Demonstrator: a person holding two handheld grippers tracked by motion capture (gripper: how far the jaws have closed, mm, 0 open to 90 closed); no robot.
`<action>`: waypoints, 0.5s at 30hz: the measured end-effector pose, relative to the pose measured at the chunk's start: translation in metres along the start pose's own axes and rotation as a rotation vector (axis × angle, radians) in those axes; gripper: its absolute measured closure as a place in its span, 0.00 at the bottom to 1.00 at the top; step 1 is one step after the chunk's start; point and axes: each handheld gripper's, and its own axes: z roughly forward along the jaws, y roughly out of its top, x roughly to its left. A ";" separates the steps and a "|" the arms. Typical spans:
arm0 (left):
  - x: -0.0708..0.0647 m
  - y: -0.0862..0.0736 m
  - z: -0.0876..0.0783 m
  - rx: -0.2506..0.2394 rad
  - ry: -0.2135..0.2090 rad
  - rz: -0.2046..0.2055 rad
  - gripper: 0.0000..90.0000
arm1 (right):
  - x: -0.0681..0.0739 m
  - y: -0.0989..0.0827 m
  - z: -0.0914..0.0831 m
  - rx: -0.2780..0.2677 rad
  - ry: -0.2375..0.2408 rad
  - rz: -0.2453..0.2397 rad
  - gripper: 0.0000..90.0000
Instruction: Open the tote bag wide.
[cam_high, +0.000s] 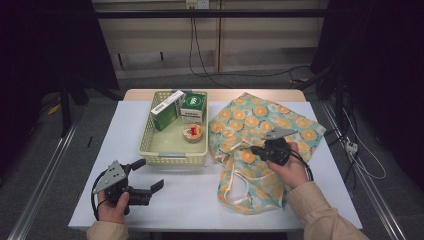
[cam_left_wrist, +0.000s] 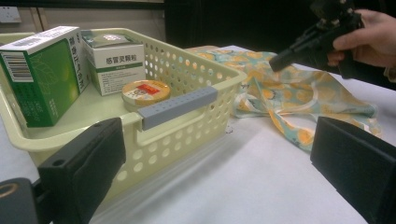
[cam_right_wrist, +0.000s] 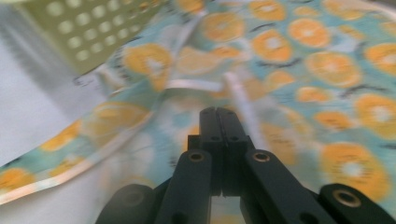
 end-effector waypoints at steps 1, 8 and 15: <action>0.000 0.000 0.000 0.000 -0.001 0.001 0.04 | -0.004 0.001 -0.002 -0.007 0.011 0.024 1.00; 0.000 0.000 0.000 0.001 -0.001 0.001 0.04 | 0.021 -0.015 0.014 0.041 0.130 -0.009 0.87; 0.001 -0.001 0.000 0.003 -0.002 -0.001 0.04 | 0.042 -0.024 0.021 0.056 0.191 -0.027 0.75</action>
